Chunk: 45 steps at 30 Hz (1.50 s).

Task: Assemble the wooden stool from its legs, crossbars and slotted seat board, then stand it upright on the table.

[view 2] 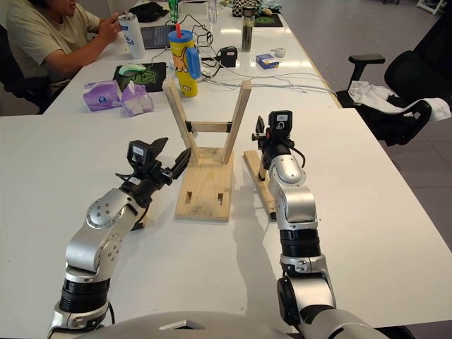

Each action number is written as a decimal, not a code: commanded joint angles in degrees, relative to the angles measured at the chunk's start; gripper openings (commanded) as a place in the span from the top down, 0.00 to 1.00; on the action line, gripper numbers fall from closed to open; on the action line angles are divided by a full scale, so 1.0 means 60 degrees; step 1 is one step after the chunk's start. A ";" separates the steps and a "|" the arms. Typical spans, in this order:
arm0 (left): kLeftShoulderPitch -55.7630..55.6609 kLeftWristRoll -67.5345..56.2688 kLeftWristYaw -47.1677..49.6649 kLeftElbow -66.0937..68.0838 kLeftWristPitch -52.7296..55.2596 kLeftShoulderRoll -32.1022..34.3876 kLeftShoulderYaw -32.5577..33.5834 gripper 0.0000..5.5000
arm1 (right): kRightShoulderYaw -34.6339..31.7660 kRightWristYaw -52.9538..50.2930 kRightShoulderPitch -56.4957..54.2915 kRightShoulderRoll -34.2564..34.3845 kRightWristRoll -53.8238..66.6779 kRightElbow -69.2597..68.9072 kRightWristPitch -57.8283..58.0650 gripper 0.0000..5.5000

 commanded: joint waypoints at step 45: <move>0.0213 -0.0169 0.0439 0.0158 0.0092 -0.0592 0.0158 0.37 | -0.0222 0.0839 -0.0030 -0.0027 0.0361 0.0850 -0.1673 0.68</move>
